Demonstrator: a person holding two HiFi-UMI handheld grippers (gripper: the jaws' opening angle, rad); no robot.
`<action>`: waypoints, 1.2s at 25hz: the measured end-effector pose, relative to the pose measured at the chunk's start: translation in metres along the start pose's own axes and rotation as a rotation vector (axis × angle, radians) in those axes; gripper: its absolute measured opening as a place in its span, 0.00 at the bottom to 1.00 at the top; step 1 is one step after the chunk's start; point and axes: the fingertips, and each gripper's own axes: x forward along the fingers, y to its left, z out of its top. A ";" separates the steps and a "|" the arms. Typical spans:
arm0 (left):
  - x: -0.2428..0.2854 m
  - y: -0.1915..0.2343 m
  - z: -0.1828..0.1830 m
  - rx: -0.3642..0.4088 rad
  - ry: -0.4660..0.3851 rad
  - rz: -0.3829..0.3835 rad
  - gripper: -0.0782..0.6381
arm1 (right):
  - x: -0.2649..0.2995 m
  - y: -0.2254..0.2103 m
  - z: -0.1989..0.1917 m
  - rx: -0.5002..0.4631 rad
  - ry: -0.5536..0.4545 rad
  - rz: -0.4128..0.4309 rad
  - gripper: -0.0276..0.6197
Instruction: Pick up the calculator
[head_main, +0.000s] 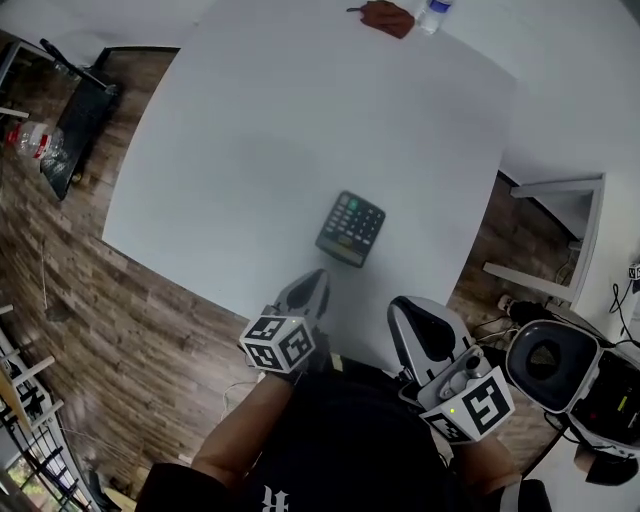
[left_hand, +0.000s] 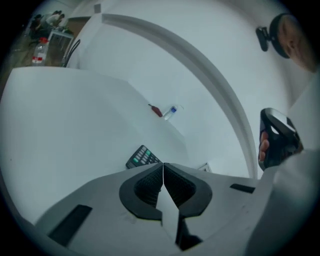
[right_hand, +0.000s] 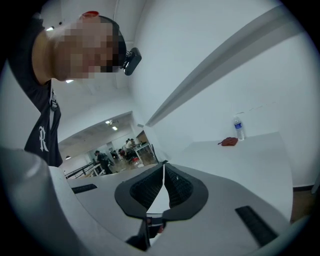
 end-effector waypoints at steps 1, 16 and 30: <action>0.005 0.007 -0.003 -0.055 0.006 0.002 0.12 | 0.002 -0.003 0.000 0.001 0.006 -0.002 0.07; 0.049 0.056 -0.027 -0.524 0.012 0.055 0.27 | 0.017 -0.037 -0.006 0.050 0.052 -0.052 0.07; 0.075 0.073 -0.030 -0.638 0.027 0.063 0.28 | 0.027 -0.047 -0.019 0.088 0.105 -0.056 0.07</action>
